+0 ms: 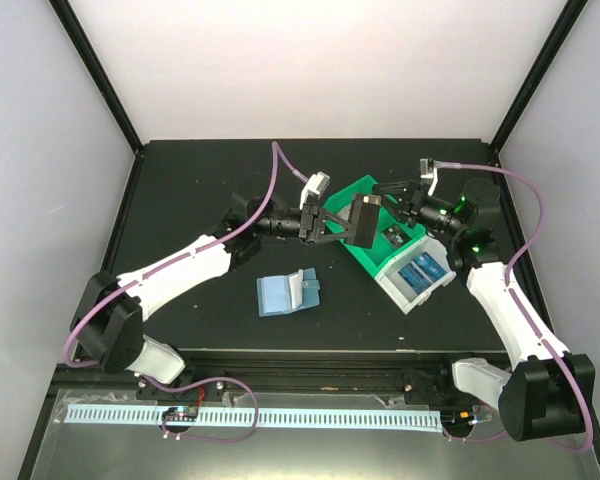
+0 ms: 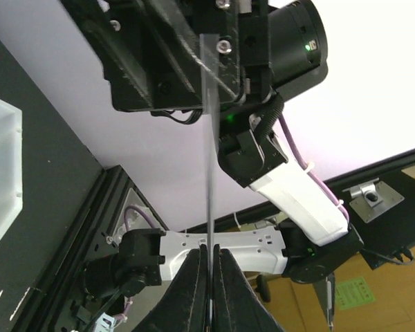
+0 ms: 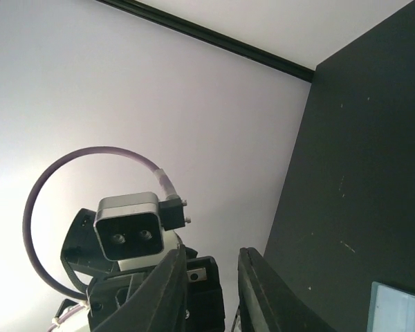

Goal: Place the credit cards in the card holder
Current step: Pick up the credit card from the storage box.

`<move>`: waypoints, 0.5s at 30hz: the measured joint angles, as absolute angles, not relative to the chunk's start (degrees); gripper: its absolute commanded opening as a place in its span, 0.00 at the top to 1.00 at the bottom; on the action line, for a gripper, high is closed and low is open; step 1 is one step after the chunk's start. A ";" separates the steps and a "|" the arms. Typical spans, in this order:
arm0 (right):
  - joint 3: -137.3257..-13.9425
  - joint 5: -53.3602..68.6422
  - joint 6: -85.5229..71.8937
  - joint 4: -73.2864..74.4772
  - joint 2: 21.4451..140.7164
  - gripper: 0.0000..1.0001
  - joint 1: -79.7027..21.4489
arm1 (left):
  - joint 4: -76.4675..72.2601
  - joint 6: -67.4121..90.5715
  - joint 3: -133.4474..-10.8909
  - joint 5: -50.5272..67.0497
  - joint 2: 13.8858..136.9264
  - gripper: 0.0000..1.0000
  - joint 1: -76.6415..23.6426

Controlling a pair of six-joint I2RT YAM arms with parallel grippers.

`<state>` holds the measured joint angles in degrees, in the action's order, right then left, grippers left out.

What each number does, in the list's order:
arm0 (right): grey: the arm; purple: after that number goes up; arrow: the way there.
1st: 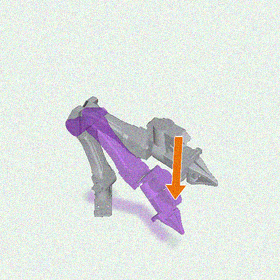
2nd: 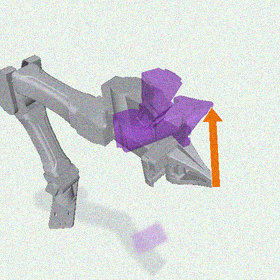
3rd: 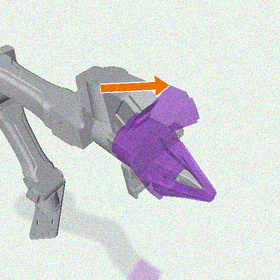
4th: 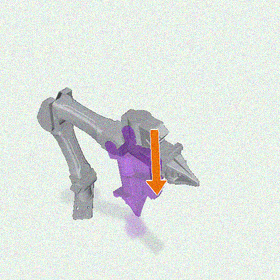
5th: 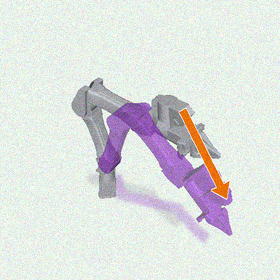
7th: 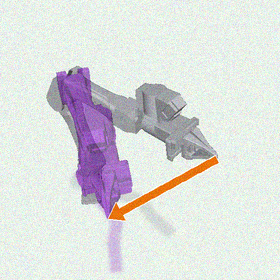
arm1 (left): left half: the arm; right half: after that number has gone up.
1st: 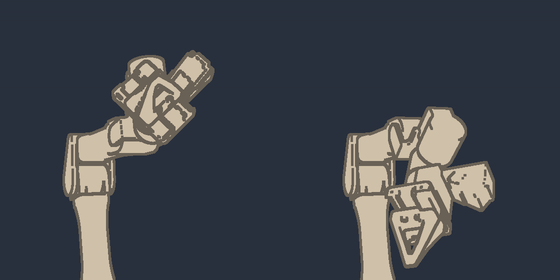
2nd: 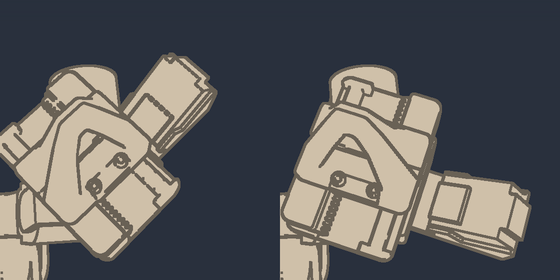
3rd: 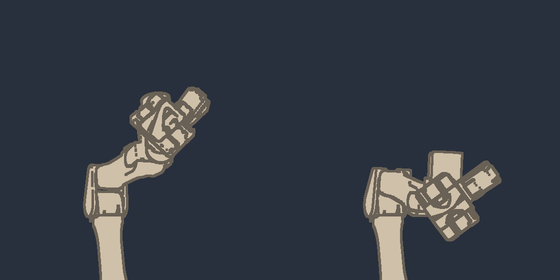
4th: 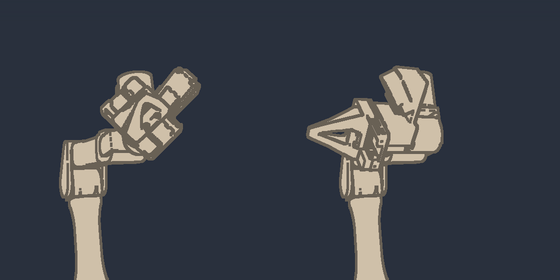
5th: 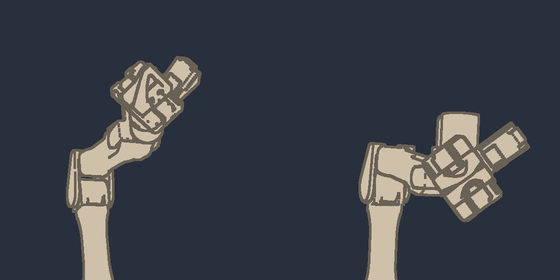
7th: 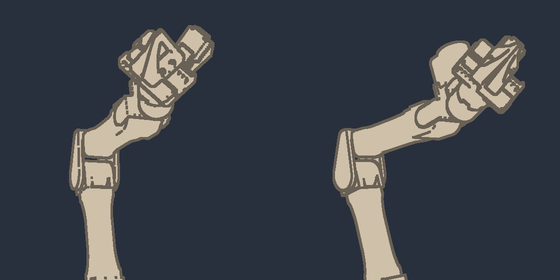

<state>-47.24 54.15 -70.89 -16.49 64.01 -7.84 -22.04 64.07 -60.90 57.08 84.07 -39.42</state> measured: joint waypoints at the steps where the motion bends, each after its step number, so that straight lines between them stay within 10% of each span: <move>1: -47.24 54.35 -70.85 -16.32 64.01 0.77 -7.84 | -22.28 64.05 -60.86 57.39 84.01 0.98 -39.42; 15: -47.09 59.11 -68.64 -13.74 59.75 0.63 -7.84 | -32.88 74.06 -60.49 59.42 84.12 0.99 -38.61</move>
<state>-47.09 59.11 -68.64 -13.74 59.75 -7.84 -32.88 74.06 -60.49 59.42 84.12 -38.61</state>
